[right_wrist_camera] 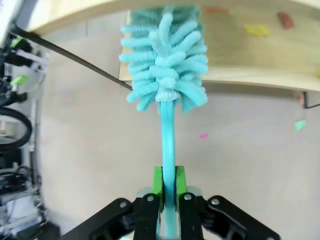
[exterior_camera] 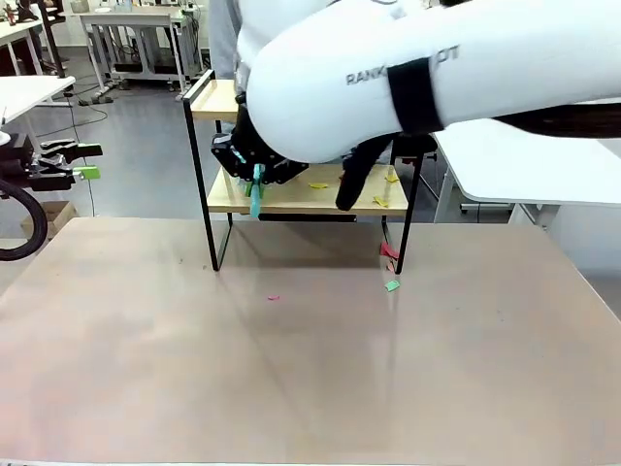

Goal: Clean the shelf.
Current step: Clean the specific section of the Shelf indicated by the human with the Duster.

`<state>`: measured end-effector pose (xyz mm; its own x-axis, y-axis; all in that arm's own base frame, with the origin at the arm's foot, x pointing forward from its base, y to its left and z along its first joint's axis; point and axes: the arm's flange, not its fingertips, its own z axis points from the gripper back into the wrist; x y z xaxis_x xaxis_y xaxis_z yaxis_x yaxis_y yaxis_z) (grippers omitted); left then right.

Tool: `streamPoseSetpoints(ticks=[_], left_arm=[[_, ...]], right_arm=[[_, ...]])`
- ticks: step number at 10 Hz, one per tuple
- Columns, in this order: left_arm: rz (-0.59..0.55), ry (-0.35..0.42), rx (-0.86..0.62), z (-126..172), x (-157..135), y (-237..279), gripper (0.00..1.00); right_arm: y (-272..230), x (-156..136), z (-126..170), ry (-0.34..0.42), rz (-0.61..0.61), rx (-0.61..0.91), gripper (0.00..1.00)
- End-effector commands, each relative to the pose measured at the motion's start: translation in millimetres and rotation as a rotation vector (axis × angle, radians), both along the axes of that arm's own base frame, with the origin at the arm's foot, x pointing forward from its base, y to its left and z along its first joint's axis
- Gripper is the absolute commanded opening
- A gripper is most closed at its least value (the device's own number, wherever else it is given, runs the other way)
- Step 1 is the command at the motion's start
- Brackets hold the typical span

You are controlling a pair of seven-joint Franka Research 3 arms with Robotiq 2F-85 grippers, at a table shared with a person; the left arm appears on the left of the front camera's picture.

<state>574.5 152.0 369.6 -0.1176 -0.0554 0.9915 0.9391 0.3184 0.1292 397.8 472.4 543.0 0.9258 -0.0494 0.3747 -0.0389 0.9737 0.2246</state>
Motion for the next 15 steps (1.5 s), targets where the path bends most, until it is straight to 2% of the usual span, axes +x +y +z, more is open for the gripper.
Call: streamPoseSetpoints(ticks=[1,2,3,6,7,9,13,15], left_arm=[[-0.001,-0.004,0.007,3.9,-2.0,-0.5,1.00],[-0.001,-0.004,0.007,3.9,-2.0,-0.5,1.00],[-0.001,-0.004,0.007,3.9,-2.0,-0.5,1.00],[-0.001,-0.004,0.007,3.9,-2.0,-0.5,1.00],[-0.001,-0.004,0.007,3.9,-2.0,-0.5,1.00],[-0.001,-0.004,0.007,3.9,-2.0,-0.5,1.00],[-0.001,-0.004,0.007,3.9,-2.0,-0.5,1.00],[-0.001,-0.004,0.007,3.9,-2.0,-0.5,1.00]], right_arm=[[38.1,17.0,7.8,0.008,-0.019,0.004,0.13],[35.7,16.5,11.8,0.048,-0.051,-0.008,0.13],[13.6,7.3,-3.6,0.010,0.002,0.003,0.13],[24.3,14.2,-4.5,0.029,-0.004,-0.006,0.13],[37.2,17.0,-9.3,-0.009,-0.054,0.021,0.13],[45.6,25.6,-13.3,-0.024,-0.112,0.042,0.13],[66.1,46.9,-35.2,0.021,-0.081,0.065,0.13],[70.5,52.6,-48.6,0.085,-0.049,0.052,0.13]])
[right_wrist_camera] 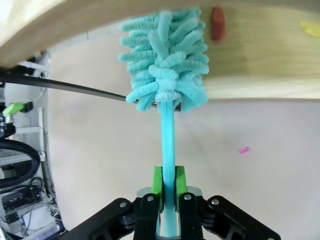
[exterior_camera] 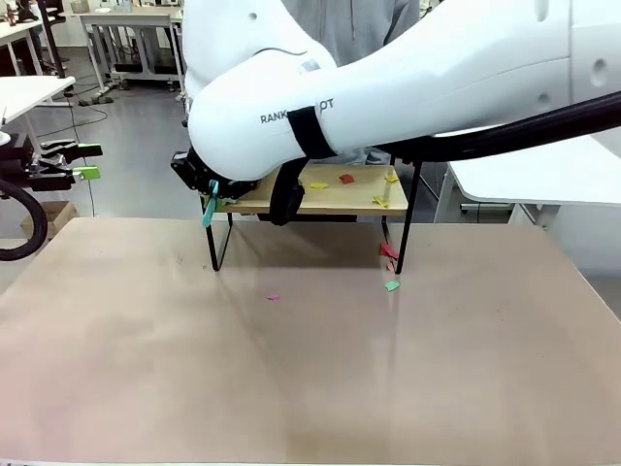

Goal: Clean the shelf.
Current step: Clean the specific section of the Shelf indicated by the human with the Duster.

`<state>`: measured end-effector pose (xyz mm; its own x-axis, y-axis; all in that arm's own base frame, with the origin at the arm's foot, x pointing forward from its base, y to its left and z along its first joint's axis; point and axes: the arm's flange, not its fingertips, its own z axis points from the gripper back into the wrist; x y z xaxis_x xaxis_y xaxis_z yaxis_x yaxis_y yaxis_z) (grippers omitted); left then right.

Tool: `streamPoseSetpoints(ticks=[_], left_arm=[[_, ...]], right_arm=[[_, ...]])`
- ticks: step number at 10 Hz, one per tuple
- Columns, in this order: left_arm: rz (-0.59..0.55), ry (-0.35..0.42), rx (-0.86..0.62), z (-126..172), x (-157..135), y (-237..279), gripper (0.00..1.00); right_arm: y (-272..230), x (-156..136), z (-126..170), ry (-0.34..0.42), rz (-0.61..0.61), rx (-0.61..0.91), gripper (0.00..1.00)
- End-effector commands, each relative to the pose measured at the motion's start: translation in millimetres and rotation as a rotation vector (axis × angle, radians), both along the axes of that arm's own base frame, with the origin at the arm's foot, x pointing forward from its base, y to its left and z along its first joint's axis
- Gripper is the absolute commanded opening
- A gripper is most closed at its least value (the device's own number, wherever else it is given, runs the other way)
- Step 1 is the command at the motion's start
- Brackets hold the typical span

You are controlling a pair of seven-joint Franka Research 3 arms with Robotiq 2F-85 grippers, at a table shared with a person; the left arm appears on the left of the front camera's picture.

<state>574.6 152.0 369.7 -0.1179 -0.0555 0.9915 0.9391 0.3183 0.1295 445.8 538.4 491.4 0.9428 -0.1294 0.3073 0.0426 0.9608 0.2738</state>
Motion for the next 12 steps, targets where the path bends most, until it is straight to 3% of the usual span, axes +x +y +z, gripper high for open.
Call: streamPoseSetpoints(ticks=[1,3,4,8,12], left_arm=[[0.000,-0.003,0.006,3.8,-2.1,-0.5,1.00],[0.000,-0.003,0.006,3.8,-2.1,-0.5,1.00],[0.000,-0.003,0.006,3.8,-2.1,-0.5,1.00],[0.000,-0.003,0.006,3.8,-2.1,-0.5,1.00],[0.000,-0.003,0.006,3.8,-2.1,-0.5,1.00]], right_arm=[[4.2,5.5,-2.0,0.042,0.026,0.004,0.13],[3.0,5.1,-1.3,0.064,0.010,0.012,0.13],[4.9,3.2,-9.3,0.027,0.003,0.004,0.13],[4.9,3.2,-9.3,0.027,0.003,0.004,0.13],[-41.5,-1.5,-23.0,0.118,-0.015,0.053,0.13]])
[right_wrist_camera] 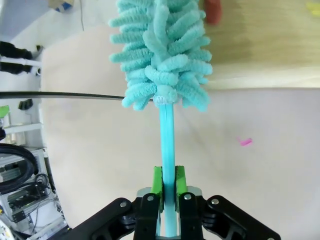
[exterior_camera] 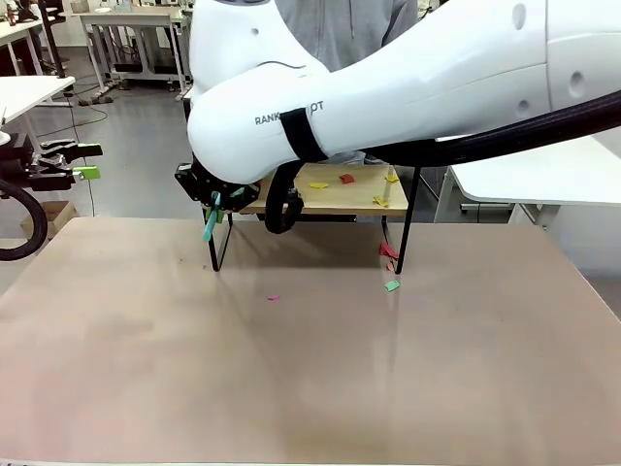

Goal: Clean the shelf.
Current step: Clean the specific section of the Shelf indicated by the human with the Duster.

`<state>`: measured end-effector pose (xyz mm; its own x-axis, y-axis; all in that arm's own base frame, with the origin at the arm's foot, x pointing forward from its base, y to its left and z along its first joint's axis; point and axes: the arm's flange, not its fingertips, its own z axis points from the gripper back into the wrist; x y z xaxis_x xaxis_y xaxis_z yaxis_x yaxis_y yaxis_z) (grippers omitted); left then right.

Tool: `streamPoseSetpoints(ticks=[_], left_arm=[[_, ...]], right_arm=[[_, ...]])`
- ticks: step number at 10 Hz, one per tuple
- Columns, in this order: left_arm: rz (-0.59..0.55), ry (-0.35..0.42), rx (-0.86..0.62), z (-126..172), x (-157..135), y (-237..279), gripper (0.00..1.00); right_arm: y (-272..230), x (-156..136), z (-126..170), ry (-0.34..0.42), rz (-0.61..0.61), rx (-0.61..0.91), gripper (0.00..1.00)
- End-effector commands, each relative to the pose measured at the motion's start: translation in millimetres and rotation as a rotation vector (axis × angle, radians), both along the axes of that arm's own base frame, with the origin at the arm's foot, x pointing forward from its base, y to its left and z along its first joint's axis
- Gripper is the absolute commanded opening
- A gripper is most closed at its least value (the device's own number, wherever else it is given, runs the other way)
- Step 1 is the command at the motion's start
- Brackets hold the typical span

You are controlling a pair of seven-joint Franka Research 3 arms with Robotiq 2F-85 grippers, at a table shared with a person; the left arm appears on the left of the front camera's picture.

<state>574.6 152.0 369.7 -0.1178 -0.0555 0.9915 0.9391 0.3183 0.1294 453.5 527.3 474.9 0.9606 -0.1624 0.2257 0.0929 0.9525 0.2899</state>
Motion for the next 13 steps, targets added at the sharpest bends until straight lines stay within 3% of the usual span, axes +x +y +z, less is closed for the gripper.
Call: streamPoseSetpoints(ticks=[1,6,11,13], left_arm=[[0.000,-0.003,0.006,3.8,-2.1,-0.5,1.00],[0.000,-0.003,0.006,3.8,-2.1,-0.5,1.00],[0.000,-0.003,0.006,3.8,-2.1,-0.5,1.00],[0.000,-0.003,0.006,3.8,-2.1,-0.5,1.00]], right_arm=[[-49.6,-10.4,-8.7,0.050,0.005,0.054,0.13],[-147.2,-23.2,-7.4,0.086,-0.072,0.064,0.13],[-238.1,-42.3,-10.5,0.176,-0.214,-0.032,0.13],[-265.8,-52.1,-3.3,0.179,-0.278,-0.089,0.13]])
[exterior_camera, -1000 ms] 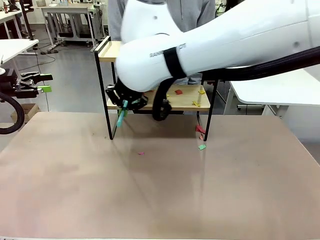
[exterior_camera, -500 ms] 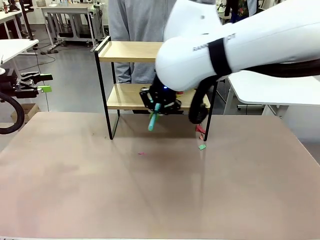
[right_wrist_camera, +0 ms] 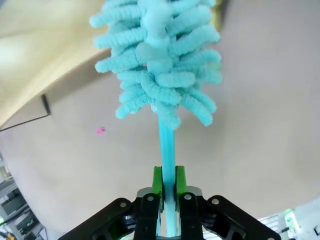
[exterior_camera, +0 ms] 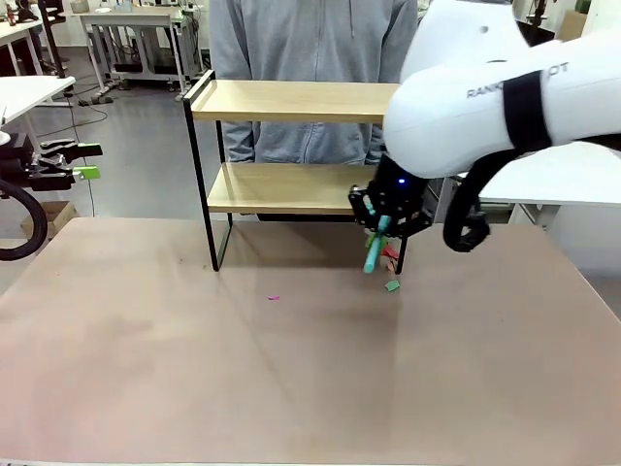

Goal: Clean the shelf.
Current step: Clean the specific section of the Shelf indicated by the human with the Duster.

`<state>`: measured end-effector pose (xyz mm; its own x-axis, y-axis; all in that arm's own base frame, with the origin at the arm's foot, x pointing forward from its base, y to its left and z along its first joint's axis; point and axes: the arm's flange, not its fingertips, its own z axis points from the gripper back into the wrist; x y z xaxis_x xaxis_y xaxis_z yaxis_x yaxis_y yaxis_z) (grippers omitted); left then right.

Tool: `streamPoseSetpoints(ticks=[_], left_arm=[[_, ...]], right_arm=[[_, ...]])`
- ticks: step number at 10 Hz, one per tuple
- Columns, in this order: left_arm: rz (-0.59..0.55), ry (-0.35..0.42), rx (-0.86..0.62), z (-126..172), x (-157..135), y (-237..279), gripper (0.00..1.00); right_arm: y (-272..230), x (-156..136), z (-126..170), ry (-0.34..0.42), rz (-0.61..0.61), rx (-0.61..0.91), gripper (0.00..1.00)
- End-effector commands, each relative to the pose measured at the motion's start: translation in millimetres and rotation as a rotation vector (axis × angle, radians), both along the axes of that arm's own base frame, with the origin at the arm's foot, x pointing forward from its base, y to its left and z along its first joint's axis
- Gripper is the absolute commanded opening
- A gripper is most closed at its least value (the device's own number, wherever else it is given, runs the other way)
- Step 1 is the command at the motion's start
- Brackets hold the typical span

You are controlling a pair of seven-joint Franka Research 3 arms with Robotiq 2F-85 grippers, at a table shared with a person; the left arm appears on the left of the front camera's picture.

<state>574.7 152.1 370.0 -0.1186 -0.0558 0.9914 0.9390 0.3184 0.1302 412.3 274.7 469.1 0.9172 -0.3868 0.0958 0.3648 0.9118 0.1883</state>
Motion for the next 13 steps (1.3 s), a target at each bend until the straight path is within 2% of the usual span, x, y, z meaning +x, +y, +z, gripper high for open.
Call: streamPoseSetpoints(ticks=[1,2,3,4,6,8,10,13], left_arm=[[0.000,-0.003,0.006,3.4,-2.2,-0.6,1.00],[0.000,-0.003,0.006,3.4,-2.2,-0.6,1.00],[0.000,-0.003,0.006,3.4,-2.2,-0.6,1.00],[0.000,-0.003,0.006,3.4,-2.2,-0.6,1.00],[0.000,-0.003,0.006,3.4,-2.2,-0.6,1.00],[0.000,-0.003,0.006,3.4,-2.2,-0.6,1.00],[0.000,-0.003,0.006,3.4,-2.2,-0.6,1.00],[0.000,-0.003,0.006,3.4,-2.2,-0.6,1.00]], right_arm=[[-20.8,-17.0,8.2,0.011,-0.042,-0.048,0.13],[-22.9,-22.5,13.1,-0.015,-0.039,-0.067,0.13],[-8.1,-29.2,20.6,-0.078,-0.012,0.010,0.13],[-19.3,-11.6,10.9,-0.001,-0.024,-0.031,0.13],[-19.3,-11.6,10.9,-0.001,-0.024,-0.031,0.13],[-21.5,-23.9,27.8,-0.080,-0.014,-0.029,0.13],[-30.7,-30.6,39.1,-0.111,0.006,-0.034,0.13],[-34.9,-36.2,55.0,-0.146,0.106,-0.014,0.13]])
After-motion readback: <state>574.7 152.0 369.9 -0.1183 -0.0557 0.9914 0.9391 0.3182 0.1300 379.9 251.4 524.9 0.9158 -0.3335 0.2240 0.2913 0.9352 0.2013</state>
